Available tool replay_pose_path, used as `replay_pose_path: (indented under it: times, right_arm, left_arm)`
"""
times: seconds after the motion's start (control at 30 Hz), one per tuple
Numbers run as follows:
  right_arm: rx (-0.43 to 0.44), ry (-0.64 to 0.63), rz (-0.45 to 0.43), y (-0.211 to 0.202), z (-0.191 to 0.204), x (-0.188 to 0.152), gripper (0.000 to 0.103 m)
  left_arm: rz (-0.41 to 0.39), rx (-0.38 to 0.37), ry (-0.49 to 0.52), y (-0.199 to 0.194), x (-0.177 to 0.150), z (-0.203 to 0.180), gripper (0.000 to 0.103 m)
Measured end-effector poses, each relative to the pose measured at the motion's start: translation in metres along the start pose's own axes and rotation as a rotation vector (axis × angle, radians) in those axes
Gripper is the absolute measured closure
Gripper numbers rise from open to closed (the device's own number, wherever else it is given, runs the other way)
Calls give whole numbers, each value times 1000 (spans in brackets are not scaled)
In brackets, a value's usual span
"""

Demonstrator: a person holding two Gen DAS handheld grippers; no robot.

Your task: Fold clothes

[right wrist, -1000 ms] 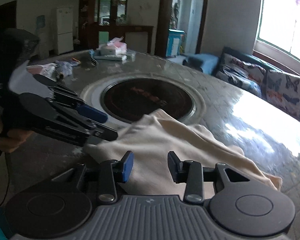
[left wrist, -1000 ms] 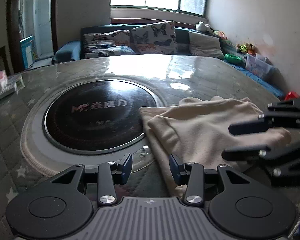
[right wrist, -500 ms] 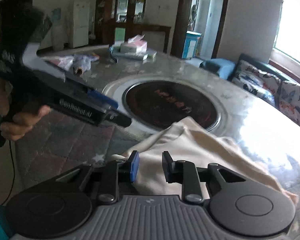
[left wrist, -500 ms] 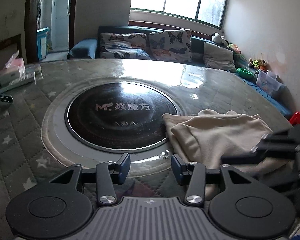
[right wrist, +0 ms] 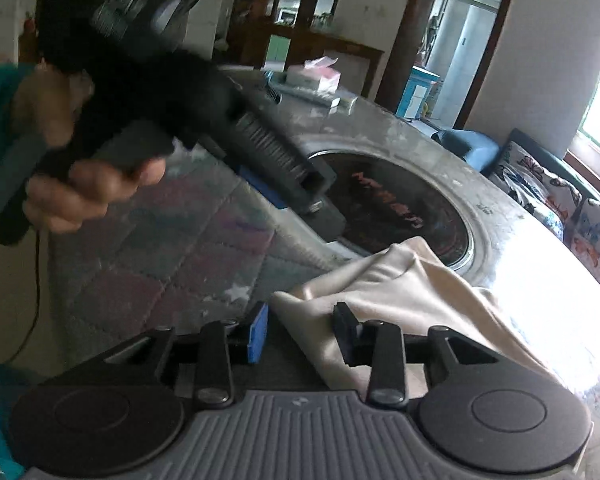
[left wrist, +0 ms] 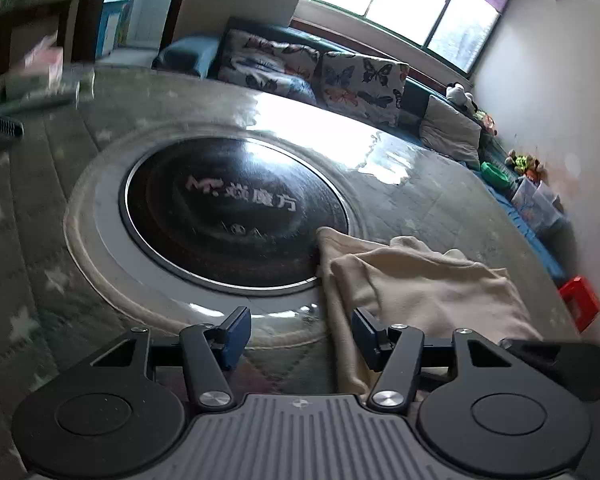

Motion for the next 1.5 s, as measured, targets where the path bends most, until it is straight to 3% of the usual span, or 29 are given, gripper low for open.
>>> replay_pose_path:
  times: [0.23,0.6,0.63,0.7,0.77,0.83,0.97,1.1,1.3,1.5]
  right_arm:
    - [-2,89,-18,-2,-15,-1,86]
    - [27,285,-132,-30,-47,-6,88]
    - [30,291,-135,-31,-48,-8,88]
    - [37,302,-143,-34,-49,-12,88]
    - [44,312,-151,-36,-50,-16,88]
    - [51,323,-158,-38,-52,-20,88]
    - [59,356,-175,-45,-58,-30,86]
    - [22,447,-189,-60,-79,-54,83]
    - [-176,589,-73,-65,-134,-114,83]
    - [-269,712,12,-49,-170,-165,83]
  left_arm:
    - [48,-39,-144,9,1,-1,31]
    - [159,-156,-399,33,2,-17,32]
    - [170,-160,-414,36,1,-18,34]
    - [188,-166,-442,44,-2,-19,46]
    - [206,-169,-458,50,-5,-20,69]
    - [213,-165,-459,54,-7,-20,79]
    - [204,-151,-435,55,-6,-20,84]
    - [202,-149,-424,54,-5,-20,84]
    - [191,-132,-386,52,-5,-21,84]
    - [185,-121,-371,51,-5,-22,84]
Point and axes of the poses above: each gripper's, at about its wrist camera, not at the fingertips, and y roughly the way its jaws point, z to its left, x to its top, the point moved 5 cm from there along y, roughly the way its jaws point, and after that the axes turned 13 degrees about -y, right-handed, at the moved point
